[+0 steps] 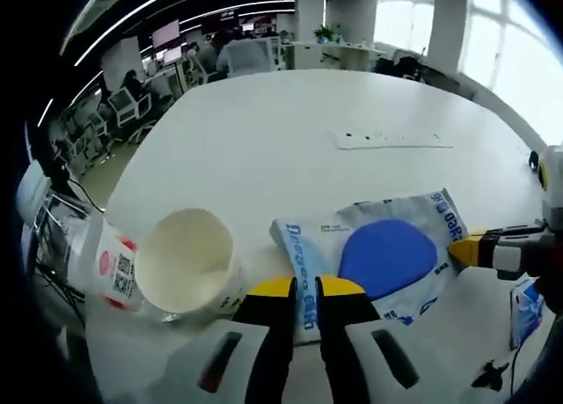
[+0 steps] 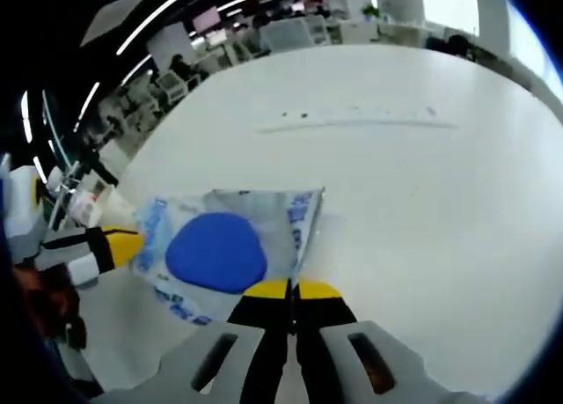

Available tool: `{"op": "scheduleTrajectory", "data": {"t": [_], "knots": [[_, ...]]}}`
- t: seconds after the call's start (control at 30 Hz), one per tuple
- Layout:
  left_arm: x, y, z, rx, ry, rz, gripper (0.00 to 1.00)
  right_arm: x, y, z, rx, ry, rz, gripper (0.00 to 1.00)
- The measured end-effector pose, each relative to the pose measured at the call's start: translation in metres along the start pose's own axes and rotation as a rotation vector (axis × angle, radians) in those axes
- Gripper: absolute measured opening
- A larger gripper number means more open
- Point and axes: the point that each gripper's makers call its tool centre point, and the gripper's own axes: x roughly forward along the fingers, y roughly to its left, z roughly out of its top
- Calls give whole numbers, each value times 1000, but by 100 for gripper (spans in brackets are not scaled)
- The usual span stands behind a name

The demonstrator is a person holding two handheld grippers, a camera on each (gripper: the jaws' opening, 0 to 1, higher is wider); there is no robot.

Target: Arrange the tabletop items into an orderly group along one side of the table until the central work area is clear of visible clutter.

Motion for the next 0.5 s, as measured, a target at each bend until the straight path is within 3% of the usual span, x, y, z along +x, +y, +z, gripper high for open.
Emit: {"op": "scheduleTrajectory", "data": {"t": [0.4,0.5], "knots": [[-5,0,6,-11,-13,-8,7,1,5,4,-45,-16,9,1],[-7,0,8,-7,-19,-14,6,-3,-4,9,-70,-37,-35,6]]}}
